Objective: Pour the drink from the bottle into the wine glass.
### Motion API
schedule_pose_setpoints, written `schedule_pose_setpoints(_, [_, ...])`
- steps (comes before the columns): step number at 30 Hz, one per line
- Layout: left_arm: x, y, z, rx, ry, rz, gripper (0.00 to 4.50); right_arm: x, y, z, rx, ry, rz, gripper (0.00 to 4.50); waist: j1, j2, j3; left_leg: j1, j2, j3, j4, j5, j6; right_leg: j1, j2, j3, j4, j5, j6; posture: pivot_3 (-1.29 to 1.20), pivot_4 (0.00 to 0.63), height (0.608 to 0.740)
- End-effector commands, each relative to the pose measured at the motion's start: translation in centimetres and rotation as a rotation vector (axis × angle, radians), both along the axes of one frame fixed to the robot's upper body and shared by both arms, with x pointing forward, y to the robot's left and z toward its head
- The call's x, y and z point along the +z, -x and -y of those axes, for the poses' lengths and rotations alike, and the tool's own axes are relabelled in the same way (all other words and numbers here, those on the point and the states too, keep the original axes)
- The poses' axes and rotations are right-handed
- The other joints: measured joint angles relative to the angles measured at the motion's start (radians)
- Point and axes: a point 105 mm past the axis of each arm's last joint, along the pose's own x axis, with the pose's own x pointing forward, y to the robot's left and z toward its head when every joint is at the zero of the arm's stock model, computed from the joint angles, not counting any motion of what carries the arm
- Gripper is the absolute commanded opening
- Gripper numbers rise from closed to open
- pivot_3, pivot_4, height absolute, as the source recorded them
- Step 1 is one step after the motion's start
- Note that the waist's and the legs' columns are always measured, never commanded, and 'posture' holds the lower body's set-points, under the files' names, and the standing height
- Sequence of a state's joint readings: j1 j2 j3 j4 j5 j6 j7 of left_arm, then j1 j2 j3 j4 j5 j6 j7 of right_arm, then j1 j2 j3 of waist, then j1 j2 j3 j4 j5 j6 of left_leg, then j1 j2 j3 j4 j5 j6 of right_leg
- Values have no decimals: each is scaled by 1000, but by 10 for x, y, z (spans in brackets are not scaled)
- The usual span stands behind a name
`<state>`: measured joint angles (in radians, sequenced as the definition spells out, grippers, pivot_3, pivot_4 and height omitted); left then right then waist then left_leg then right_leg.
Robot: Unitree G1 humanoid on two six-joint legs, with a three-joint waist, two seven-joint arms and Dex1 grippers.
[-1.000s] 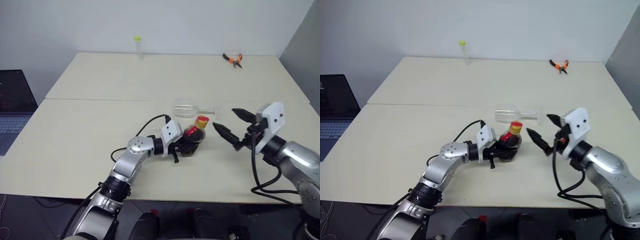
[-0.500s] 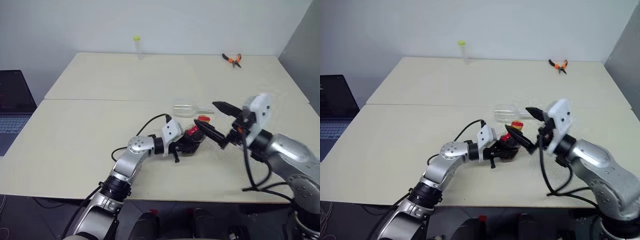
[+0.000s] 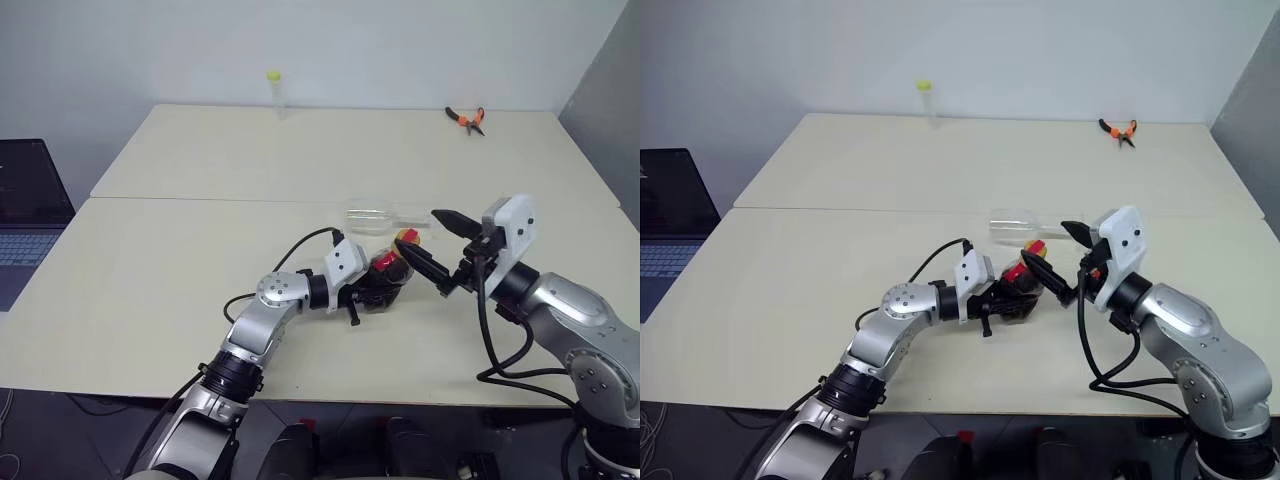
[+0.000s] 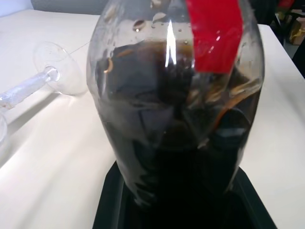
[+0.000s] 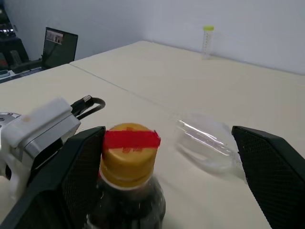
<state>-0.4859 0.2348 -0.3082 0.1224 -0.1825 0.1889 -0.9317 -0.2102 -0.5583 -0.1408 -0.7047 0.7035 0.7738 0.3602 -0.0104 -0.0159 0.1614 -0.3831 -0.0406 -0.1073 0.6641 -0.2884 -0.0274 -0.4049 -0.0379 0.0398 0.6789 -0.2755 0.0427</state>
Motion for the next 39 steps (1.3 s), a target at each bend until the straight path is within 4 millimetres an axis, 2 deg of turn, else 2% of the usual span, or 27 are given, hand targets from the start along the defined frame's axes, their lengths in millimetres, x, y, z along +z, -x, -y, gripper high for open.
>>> schedule_pose_setpoints(1, [21,2,4,-29,47,73,792,10,14,4,37,-17,23,4500,0,0,0,0,0,0,0,0,0,0,0,0,0,0,0,0,150,740])
schedule_pose_setpoints(10, [20,1,5,-32,48,73,792,10,40,3,170,-63,-101,4500,1,0,0,0,0,0,0,0,0,0,0,0,0,0,0,0,150,740])
schedule_pose_setpoints(13, [20,2,5,-33,48,73,792,9,35,3,143,-70,-104,4500,1,0,0,0,0,0,0,0,0,0,0,0,0,0,0,0,150,740])
schedule_pose_setpoints(18, [21,2,6,-35,47,75,792,10,17,-11,97,-108,-77,4500,-6,0,0,1,0,0,0,0,0,0,1,0,1,0,0,0,150,740])
schedule_pose_setpoints(25, [21,1,5,-33,45,76,792,7,10,-16,88,-120,-64,4500,-7,0,0,0,0,0,0,0,0,0,0,0,0,0,0,0,150,740])
schedule_pose_setpoints(27, [21,1,5,-32,44,76,792,6,9,-16,88,-125,-61,4105,-7,0,0,0,0,0,0,0,0,0,0,0,0,0,0,0,150,740])
schedule_pose_setpoints(29, [21,1,5,-31,45,76,792,5,9,-16,87,-126,-59,3525,-8,0,0,0,0,0,0,0,0,0,0,0,0,0,0,0,150,740])
schedule_pose_setpoints(35, [20,1,5,-31,45,74,792,3,9,-15,83,-138,-55,1415,-8,0,0,0,0,0,0,0,0,0,0,0,0,0,0,0,150,740])
schedule_pose_setpoints(36, [20,1,5,-31,45,74,792,3,9,-15,82,-144,-54,1225,-8,0,0,0,0,0,0,0,0,0,0,0,0,0,0,0,150,740])
schedule_pose_setpoints(39, [20,2,5,-31,46,74,792,5,9,-13,74,-173,-50,1225,-8,0,0,0,0,0,0,0,0,0,0,0,0,0,0,0,150,740])
